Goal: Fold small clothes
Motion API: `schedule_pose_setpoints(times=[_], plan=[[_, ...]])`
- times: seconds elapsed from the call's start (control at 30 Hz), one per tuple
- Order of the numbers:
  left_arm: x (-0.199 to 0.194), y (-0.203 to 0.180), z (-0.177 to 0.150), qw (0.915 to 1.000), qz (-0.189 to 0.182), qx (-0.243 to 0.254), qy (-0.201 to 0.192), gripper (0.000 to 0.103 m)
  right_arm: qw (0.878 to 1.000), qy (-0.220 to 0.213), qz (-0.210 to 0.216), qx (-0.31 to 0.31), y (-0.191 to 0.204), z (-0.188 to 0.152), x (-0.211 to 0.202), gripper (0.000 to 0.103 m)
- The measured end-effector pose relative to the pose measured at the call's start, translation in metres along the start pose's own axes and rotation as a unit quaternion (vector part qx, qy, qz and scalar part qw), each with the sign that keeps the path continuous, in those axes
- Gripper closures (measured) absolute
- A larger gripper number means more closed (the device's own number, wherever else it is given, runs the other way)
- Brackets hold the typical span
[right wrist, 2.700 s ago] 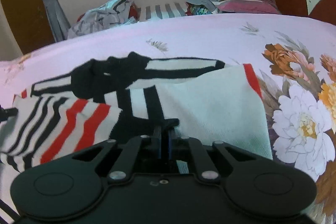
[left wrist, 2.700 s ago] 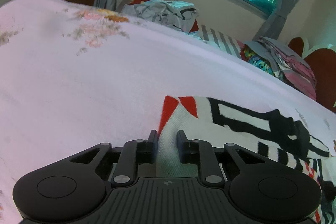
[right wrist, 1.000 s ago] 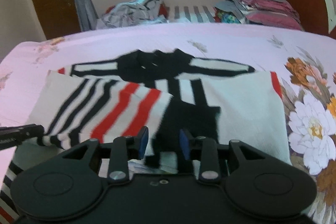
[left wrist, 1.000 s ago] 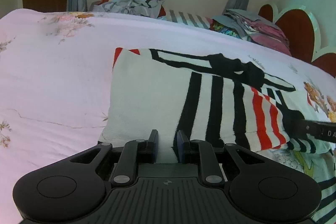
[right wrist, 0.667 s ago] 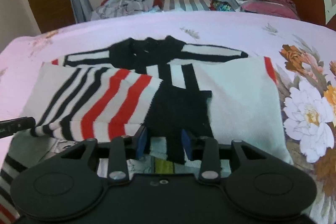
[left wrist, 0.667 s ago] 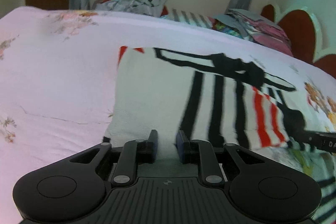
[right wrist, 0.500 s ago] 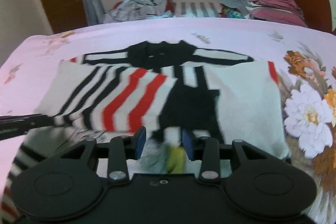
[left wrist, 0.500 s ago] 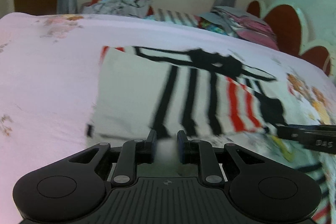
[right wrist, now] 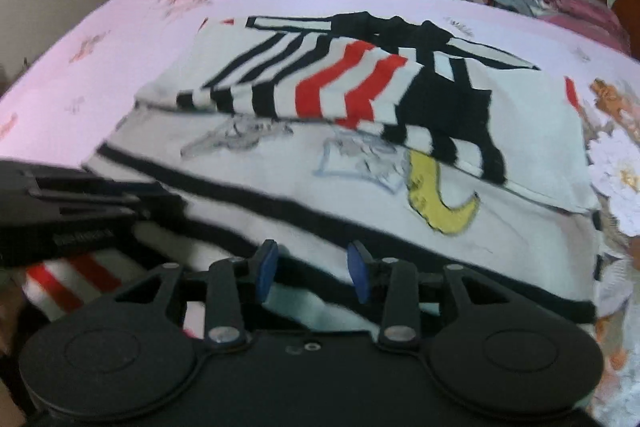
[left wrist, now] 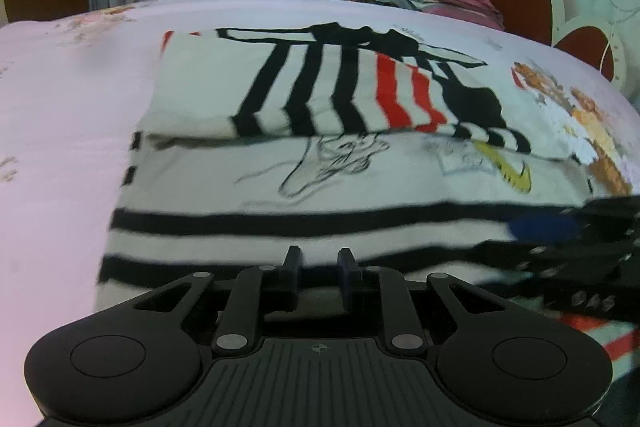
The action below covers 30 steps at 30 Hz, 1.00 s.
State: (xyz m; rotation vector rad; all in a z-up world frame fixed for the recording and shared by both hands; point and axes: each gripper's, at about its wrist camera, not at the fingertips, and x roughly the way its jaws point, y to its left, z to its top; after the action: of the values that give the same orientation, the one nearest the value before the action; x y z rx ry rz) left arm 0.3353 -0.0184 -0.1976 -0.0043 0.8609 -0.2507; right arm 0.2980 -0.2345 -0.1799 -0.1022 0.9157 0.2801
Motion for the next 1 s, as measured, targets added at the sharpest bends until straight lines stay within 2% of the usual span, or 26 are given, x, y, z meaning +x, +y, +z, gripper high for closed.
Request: schedule_pose_setpoints(times=[0.17, 0.37, 0.53, 0.63, 0.77, 1.0], plan=[[-0.017, 0.018, -0.018, 0.9997, 0.019, -0.014, -0.002, 0.084, 1.000, 0.000, -0.025, -0.002, -0.016, -0.020, -0.016, 0.060], [-0.037, 0.024, -0.029, 0.9993, 0.029, -0.022, 0.010, 0.084, 0.998, -0.003, -0.048, 0.038, -0.030, -0.040, -0.037, 0.060], [-0.054, 0.000, -0.032, 0.9997, -0.025, -0.004, 0.000, 0.084, 0.997, -0.026, -0.023, 0.065, -0.006, -0.047, -0.059, 0.060], [-0.055, -0.012, -0.039, 0.9989, -0.045, 0.012, 0.007, 0.083, 0.997, -0.020, -0.019, 0.070, 0.015, -0.054, -0.062, 0.060], [-0.056, -0.008, -0.058, 0.9986, -0.041, 0.019, 0.026, 0.083, 0.997, -0.003, -0.035, 0.069, 0.032, -0.069, -0.061, 0.060], [-0.073, 0.006, -0.075, 0.9988, -0.039, 0.013, 0.027, 0.083, 0.992, 0.001, -0.072, 0.100, 0.028, -0.097, -0.077, 0.058]])
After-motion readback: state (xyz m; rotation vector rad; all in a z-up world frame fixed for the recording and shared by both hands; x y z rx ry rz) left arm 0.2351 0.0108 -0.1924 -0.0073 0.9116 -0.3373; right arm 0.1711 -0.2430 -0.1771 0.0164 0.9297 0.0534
